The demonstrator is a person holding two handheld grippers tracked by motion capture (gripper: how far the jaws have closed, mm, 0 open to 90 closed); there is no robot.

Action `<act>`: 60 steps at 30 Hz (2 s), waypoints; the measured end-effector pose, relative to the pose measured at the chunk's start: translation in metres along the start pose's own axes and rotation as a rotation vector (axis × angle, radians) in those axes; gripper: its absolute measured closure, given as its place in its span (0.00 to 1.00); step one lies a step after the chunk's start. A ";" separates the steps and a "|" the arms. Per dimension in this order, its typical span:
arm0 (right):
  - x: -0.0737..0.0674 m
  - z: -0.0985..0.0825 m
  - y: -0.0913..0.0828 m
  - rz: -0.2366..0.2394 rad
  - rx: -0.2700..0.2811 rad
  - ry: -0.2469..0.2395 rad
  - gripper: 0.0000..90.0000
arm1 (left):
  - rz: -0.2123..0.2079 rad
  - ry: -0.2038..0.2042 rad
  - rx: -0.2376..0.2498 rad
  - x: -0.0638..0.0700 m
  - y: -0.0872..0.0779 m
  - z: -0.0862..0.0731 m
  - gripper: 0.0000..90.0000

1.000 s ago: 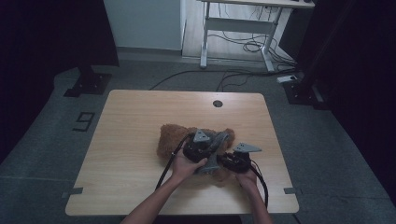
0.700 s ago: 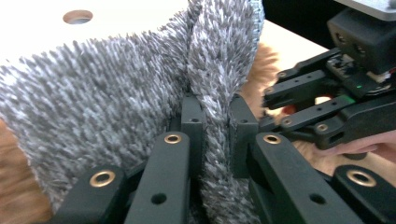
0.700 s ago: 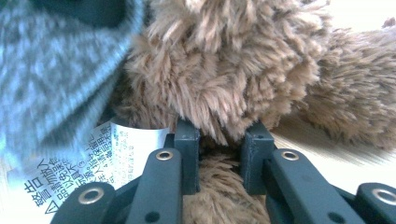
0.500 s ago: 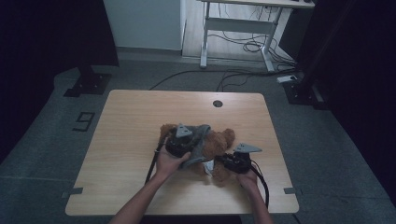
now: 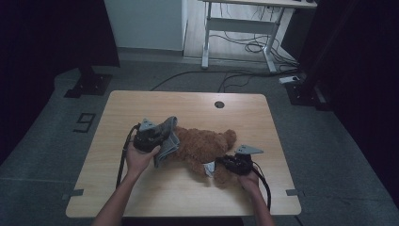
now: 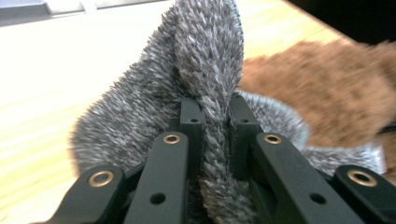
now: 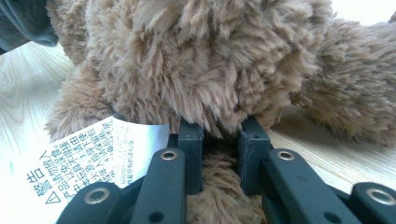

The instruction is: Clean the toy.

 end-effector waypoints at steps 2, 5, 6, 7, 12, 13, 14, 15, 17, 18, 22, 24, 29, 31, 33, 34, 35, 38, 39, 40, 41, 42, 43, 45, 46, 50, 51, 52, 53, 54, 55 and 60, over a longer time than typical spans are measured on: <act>0.000 0.000 0.000 0.000 0.000 -0.002 0.83 | 0.032 -0.003 -0.024 -0.008 0.005 -0.009 0.89; 0.000 0.000 0.000 0.000 0.001 -0.001 0.83 | 0.044 -0.022 -0.053 -0.015 0.012 -0.021 0.89; 0.000 0.000 0.001 -0.001 0.002 0.000 0.83 | 0.050 -0.025 -0.068 -0.017 0.016 -0.026 0.89; 0.000 0.000 0.001 0.000 0.001 0.000 0.84 | 0.052 -0.028 -0.076 -0.019 0.017 -0.029 0.89; 0.002 0.001 0.002 -0.003 0.008 0.014 0.83 | 0.038 -0.064 -0.105 -0.027 0.021 -0.037 0.89; 0.003 0.001 0.002 -0.004 0.010 0.016 0.84 | 0.038 -0.073 -0.111 -0.030 0.022 -0.038 0.89; 0.003 0.001 0.002 -0.004 0.011 0.017 0.84 | 0.032 -0.080 -0.115 -0.032 0.024 -0.040 0.89; 0.003 0.001 0.002 -0.004 0.010 0.017 0.83 | 0.026 -0.087 -0.117 -0.033 0.025 -0.041 0.89; 0.003 0.001 0.002 -0.006 0.009 0.014 0.83 | 0.009 -0.105 -0.121 -0.036 0.028 -0.044 0.89; 0.003 0.001 0.002 -0.005 0.009 0.013 0.83 | 0.002 -0.108 -0.122 -0.037 0.028 -0.045 0.89; 0.005 0.002 0.003 -0.004 0.012 0.016 0.83 | -0.046 -0.144 -0.089 -0.034 0.020 -0.039 0.89; 0.005 0.002 0.003 -0.004 0.012 0.019 0.83 | -0.047 -0.124 -0.051 -0.029 0.010 -0.026 0.89; 0.005 0.002 0.003 -0.016 0.018 0.016 0.83 | -0.049 -0.039 0.007 -0.005 -0.008 0.020 0.88; 0.005 0.002 0.003 -0.016 0.018 0.018 0.83 | -0.054 -0.014 0.020 0.005 -0.007 0.037 0.88; 0.006 0.002 0.003 -0.016 0.020 0.018 0.83 | -0.066 0.015 0.025 0.017 -0.005 0.050 0.88; 0.006 0.002 0.004 -0.017 0.021 0.019 0.83 | -0.067 0.028 0.026 0.023 -0.003 0.056 0.88; 0.006 0.002 0.004 -0.016 0.022 0.019 0.83 | -0.067 0.044 0.021 0.028 0.000 0.060 0.88; 0.007 0.003 0.004 -0.018 0.022 0.015 0.83 | -0.073 0.070 -0.016 0.037 0.014 0.065 0.88; 0.008 0.003 0.004 -0.019 0.022 0.015 0.83 | -0.072 0.068 -0.027 0.037 0.019 0.064 0.88; 0.008 0.003 0.004 -0.021 0.022 0.015 0.83 | -0.073 0.065 -0.045 0.035 0.024 0.062 0.88; 0.009 0.003 0.004 -0.023 0.023 0.011 0.83 | -0.080 0.060 -0.060 0.034 0.028 0.059 0.88; 0.009 0.003 0.004 -0.025 0.024 0.010 0.83 | -0.088 0.050 -0.071 0.033 0.031 0.055 0.88; 0.009 0.003 0.003 -0.027 0.023 0.009 0.83 | -0.097 0.041 -0.075 0.031 0.033 0.052 0.88; 0.009 0.003 0.004 -0.030 0.023 0.007 0.83 | -0.134 0.012 -0.085 0.028 0.034 0.044 0.88; 0.009 0.003 0.004 -0.031 0.022 0.011 0.83 | -0.144 0.002 -0.083 0.027 0.034 0.040 0.88; 0.007 0.003 0.002 -0.028 0.020 0.004 0.76 | -0.160 -0.010 -0.066 0.027 0.032 0.023 0.89; 0.006 0.003 0.001 -0.024 0.013 0.000 0.69 | -0.164 -0.009 -0.062 0.027 0.031 0.020 0.89; 0.005 0.003 -0.001 -0.021 0.008 0.001 0.64 | -0.169 -0.016 -0.052 0.028 0.030 0.015 0.89; 0.006 0.002 -0.004 -0.024 0.002 0.007 0.54 | -0.170 -0.021 -0.039 0.028 0.029 0.013 0.89; 0.007 0.002 -0.006 -0.027 0.001 0.012 0.49 | -0.174 -0.028 -0.025 0.029 0.026 0.009 0.89; 0.008 0.003 -0.011 -0.022 0.010 0.020 0.45 | -0.177 -0.031 -0.016 0.030 0.025 0.007 0.89; 0.008 0.015 -0.032 -0.002 0.082 0.043 0.36 | -0.185 -0.023 0.014 0.038 0.022 -0.004 0.90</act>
Point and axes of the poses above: each handheld gripper's, and its own axes: y roughly forward along the jaws, z roughly out of its top, x roughly to its right, the point moved 9 cm from there along y, roughly forward along the jaws, and after that the axes turned 9 degrees about -x, right-handed, at the moved point
